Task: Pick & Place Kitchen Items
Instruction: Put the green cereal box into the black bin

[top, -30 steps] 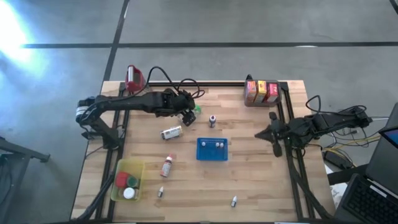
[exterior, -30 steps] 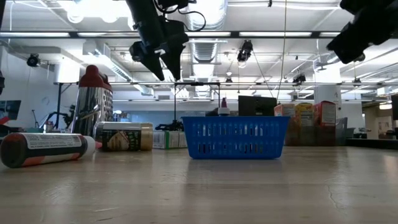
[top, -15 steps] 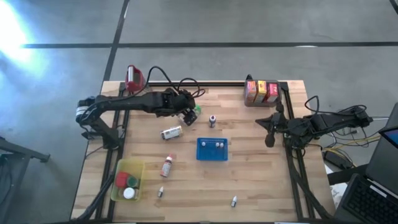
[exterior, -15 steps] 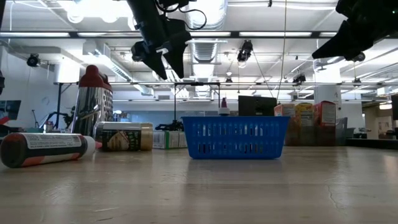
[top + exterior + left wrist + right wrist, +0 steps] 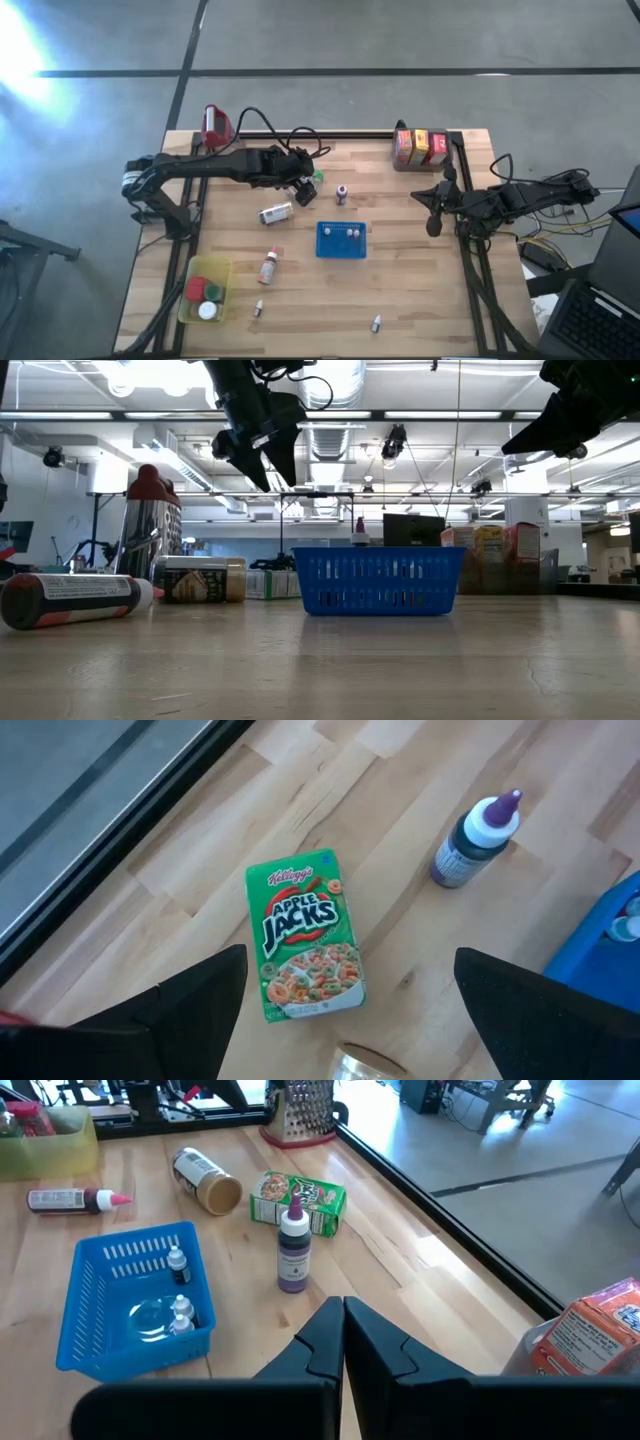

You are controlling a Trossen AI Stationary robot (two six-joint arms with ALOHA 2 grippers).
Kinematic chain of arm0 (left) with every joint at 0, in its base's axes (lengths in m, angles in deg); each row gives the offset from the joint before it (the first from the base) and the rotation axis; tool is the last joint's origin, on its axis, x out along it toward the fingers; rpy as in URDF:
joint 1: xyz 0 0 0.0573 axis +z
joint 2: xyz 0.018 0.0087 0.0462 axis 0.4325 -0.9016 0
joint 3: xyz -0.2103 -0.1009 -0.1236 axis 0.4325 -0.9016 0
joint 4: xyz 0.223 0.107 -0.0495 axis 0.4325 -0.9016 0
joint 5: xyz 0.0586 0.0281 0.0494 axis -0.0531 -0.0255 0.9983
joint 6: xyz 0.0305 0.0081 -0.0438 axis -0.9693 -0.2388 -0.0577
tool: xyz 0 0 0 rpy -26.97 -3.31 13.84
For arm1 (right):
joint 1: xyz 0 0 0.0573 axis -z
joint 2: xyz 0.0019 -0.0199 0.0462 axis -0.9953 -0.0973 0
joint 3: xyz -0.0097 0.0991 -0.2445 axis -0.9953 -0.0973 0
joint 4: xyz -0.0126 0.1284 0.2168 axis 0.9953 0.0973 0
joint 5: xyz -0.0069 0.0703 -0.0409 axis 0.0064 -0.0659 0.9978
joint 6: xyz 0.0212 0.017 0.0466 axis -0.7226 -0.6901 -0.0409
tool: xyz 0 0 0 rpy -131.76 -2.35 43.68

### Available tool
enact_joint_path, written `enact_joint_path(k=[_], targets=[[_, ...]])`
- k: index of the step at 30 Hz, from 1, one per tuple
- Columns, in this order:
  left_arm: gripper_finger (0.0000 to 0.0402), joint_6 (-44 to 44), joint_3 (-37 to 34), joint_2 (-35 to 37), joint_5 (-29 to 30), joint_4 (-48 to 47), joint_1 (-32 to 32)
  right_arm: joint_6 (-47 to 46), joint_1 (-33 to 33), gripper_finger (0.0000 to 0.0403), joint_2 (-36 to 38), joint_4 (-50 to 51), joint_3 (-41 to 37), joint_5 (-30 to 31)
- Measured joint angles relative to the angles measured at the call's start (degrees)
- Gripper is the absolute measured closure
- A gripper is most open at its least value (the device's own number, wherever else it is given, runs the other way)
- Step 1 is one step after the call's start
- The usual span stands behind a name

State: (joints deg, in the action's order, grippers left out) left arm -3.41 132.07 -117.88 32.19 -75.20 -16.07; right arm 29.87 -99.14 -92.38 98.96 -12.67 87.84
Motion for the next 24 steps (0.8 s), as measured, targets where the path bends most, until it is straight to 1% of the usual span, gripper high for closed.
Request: enact_joint_path(k=[3,9,11,15,18,24], targets=[[0.0041,0.81,-0.51,-0.02,0.02,0.00,0.00,0.00,0.00,0.0394,-0.01,0.00,0.00,-0.01],[0.0041,9.14,-0.67,-0.04,0.00,-0.14,0.67,0.00,0.00,0.0394,0.00,0.00,0.00,-0.01],[0.0034,11.45,-0.52,-0.04,-0.16,0.20,1.19,0.00,0.00,0.0394,0.01,0.00,0.00,-0.01],[0.0006,8.93,-0.63,-0.75,-1.31,0.28,2.58,-0.01,0.00,0.0394,0.00,-0.02,-0.02,-0.01],[0.0004,9.90,-0.63,-2.27,-3.20,-0.57,3.59,-0.02,0.00,0.0394,0.00,-0.01,-0.02,-0.01],[0.0002,8.99,-0.70,-5.85,-3.60,-1.84,3.89,-0.02,0.00,0.0394,0.00,-0.02,-0.02,-0.01]])
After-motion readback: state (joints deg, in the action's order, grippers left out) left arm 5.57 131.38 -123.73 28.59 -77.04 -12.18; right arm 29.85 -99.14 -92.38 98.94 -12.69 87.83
